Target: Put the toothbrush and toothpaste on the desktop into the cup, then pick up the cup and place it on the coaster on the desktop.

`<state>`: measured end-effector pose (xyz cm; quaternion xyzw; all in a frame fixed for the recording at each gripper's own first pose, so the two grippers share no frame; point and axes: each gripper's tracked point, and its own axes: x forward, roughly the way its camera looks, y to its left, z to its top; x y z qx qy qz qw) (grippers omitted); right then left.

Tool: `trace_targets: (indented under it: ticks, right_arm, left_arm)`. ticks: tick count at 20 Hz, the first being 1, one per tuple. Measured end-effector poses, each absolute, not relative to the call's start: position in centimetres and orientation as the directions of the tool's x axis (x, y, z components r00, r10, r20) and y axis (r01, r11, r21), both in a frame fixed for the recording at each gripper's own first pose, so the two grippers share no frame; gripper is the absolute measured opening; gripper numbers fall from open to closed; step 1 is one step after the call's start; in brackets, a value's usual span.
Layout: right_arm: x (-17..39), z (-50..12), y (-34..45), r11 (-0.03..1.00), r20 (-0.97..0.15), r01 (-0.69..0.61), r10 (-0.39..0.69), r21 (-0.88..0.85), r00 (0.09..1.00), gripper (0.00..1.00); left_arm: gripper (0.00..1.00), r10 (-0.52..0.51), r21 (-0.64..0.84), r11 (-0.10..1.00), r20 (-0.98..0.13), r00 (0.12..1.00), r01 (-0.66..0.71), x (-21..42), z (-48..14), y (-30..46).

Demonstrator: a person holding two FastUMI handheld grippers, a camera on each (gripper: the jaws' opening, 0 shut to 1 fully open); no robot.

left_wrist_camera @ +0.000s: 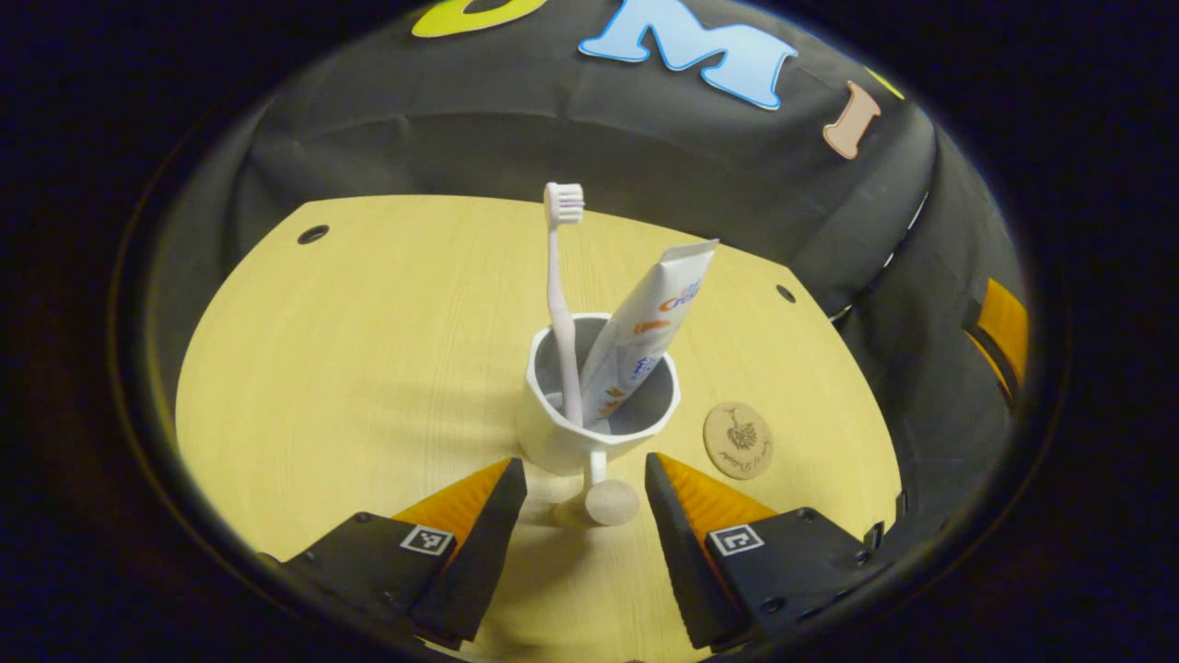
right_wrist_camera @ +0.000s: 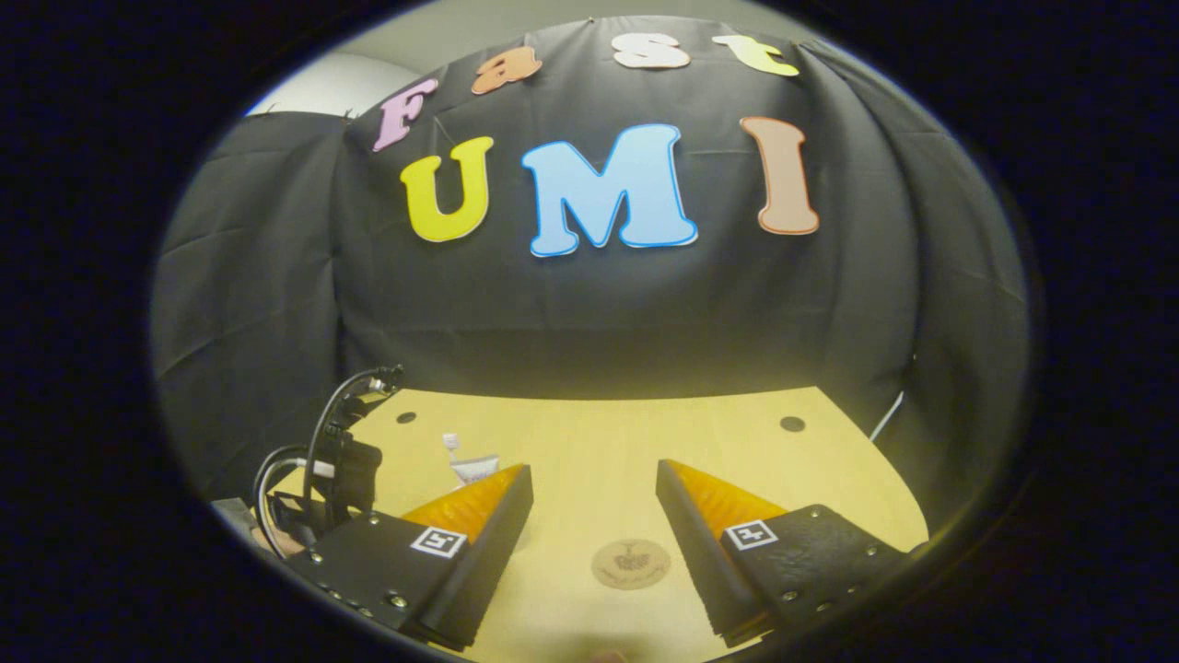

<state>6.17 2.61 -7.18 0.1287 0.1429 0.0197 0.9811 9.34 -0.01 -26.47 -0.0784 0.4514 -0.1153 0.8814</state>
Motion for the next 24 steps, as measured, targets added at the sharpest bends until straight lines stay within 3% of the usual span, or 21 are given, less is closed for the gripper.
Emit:
trace_targets:
  ticks: [1,2,4,5,7,8,9,11,14,15,19,24]
  right_arm:
    - [5.7,-7.6,2.1,0.966,-0.288,0.015,0.062,0.259,0.956,0.87]
    - [5.3,-7.8,1.5,0.964,-0.296,0.030,0.051,0.263,0.954,0.87]
    - [4.4,-8.4,0.8,0.961,-0.311,0.056,0.032,0.270,0.950,0.87]
    - [4.0,-8.6,0.4,0.960,-0.319,0.069,0.022,0.270,0.948,0.87]
    - [3.2,-9.2,-0.1,0.959,-0.334,0.089,0.007,0.270,0.943,0.87]
    - [2.9,-9.4,-0.3,0.957,-0.341,0.097,0.002,0.272,0.940,0.87]
    - [2.6,-9.7,-0.5,0.957,-0.348,0.104,-0.003,0.272,0.938,0.87]
    - [2.1,-10.2,-0.8,0.956,-0.362,0.119,-0.013,0.270,0.932,0.87]
    - [1.4,-10.6,-1.2,0.954,-0.379,0.136,-0.025,0.267,0.925,0.87]
    - [1.2,-10.8,-1.3,0.954,-0.382,0.140,-0.029,0.265,0.924,0.87]
    - [1.1,-11.1,-1.7,0.951,-0.390,0.152,-0.037,0.268,0.920,0.87]
    - [1.1,-11.3,-1.8,0.949,-0.394,0.154,-0.034,0.276,0.918,0.87]
  left_arm:
    - [0.78,-0.262,-0.229,0.965,-0.788,0.558,0.131,9.5,-26.8,0.0]
    - [0.77,-0.253,-0.215,0.968,-0.797,0.549,0.133,9.7,-27.2,0.1]
    - [0.87,-0.261,-0.218,0.965,-0.810,0.525,0.145,9.7,-27.8,-0.5]
    - [0.74,-0.257,-0.211,0.966,-0.814,0.520,0.147,9.7,-27.9,-0.4]
    - [0.65,-0.242,-0.188,0.970,-0.823,0.514,0.155,9.8,-28.0,-0.3]
    - [0.70,-0.229,-0.171,0.973,-0.825,0.517,0.157,10.0,-28.0,-0.1]
    - [0.65,-0.229,-0.171,0.972,-0.828,0.511,0.160,10.0,-28.2,-0.2]
    - [0.67,-0.226,-0.164,0.973,-0.837,0.499,0.165,9.9,-28.6,-0.4]
    - [0.43,-0.210,-0.141,0.975,-0.842,0.497,0.174,10.0,-28.9,-0.3]
    - [0.44,-0.197,-0.123,0.976,-0.843,0.501,0.177,10.0,-28.9,-0.2]
    - [0.31,-0.133,-0.011,0.973,-0.840,0.525,0.229,10.3,-28.8,0.4]
    - [0.24,-0.129,-0.011,0.977,-0.821,0.556,0.212,10.4,-28.9,0.1]
